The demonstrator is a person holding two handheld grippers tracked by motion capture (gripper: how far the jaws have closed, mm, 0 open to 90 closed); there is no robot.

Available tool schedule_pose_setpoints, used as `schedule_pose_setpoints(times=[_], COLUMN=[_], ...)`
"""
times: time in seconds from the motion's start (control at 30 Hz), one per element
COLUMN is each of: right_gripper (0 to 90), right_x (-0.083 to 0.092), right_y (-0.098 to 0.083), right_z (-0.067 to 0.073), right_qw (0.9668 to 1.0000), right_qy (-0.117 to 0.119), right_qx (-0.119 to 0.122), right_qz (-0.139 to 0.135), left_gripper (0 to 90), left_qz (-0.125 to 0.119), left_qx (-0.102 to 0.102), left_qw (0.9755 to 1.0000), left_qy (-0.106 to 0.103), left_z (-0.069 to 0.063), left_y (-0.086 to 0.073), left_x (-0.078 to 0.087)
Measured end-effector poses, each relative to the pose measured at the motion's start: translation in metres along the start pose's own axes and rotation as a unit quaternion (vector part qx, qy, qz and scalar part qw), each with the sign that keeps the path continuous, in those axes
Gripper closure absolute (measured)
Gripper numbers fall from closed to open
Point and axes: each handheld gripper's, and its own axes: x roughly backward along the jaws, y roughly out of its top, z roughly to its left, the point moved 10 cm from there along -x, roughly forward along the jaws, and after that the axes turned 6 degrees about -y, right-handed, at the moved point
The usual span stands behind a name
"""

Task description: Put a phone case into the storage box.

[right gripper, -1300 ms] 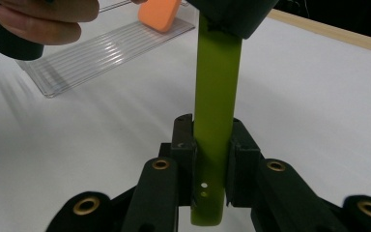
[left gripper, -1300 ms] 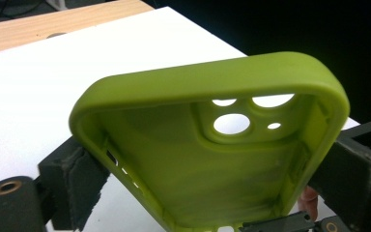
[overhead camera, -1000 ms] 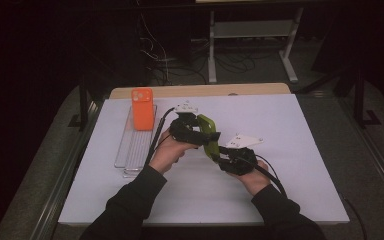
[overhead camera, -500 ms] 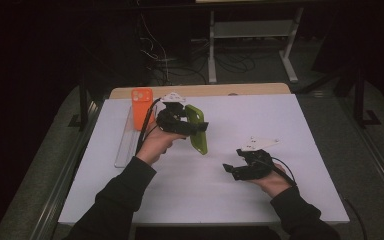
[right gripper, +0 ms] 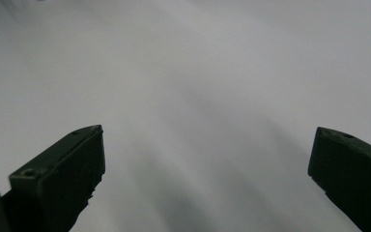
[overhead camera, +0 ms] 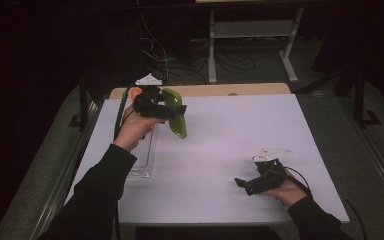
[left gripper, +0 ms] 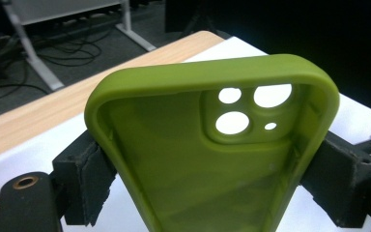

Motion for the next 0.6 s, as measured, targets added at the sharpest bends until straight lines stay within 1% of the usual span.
schedule_pose_setpoints(times=[0.03,0.13,0.2,0.37,0.43,0.53,0.6], right_gripper=[0.0,0.0,0.0,0.0,0.0,0.0,0.0], right_x=[0.0,0.001,0.001,0.0,0.0,-0.001,-0.002], right_y=[-0.002,-0.008,-0.011,-0.012,-0.012,-0.013,-0.014], right_z=[0.0,-0.003,-0.002,0.0,0.0,0.0,0.0], right_qw=[1.0,1.0,1.0,0.9999,1.0,1.0,0.9999], right_qy=[0.0,-0.006,-0.004,-0.005,-0.007,-0.007,-0.007], right_qx=[-0.005,-0.004,-0.005,-0.012,-0.005,-0.002,-0.002], right_qz=[-0.002,0.001,0.0,0.004,0.003,0.006,0.009], left_gripper=[14.0,14.0,14.1,14.1,14.1,14.1,14.1], left_qz=[-0.002,-0.007,-0.008,-0.007,-0.004,-0.002,-0.003], left_qx=[0.002,0.007,0.007,0.007,0.004,0.009,0.014], left_qw=[1.0,0.9998,0.9995,0.9984,0.9975,0.9962,0.9946], left_qy=[0.005,0.018,0.029,0.056,0.07,0.086,0.102], left_z=[0.004,0.016,0.023,0.042,0.05,0.063,0.073], left_y=[0.001,0.002,0.003,0.005,0.006,0.006,0.005], left_x=[0.003,0.011,0.017,0.028,0.032,0.039,0.042])
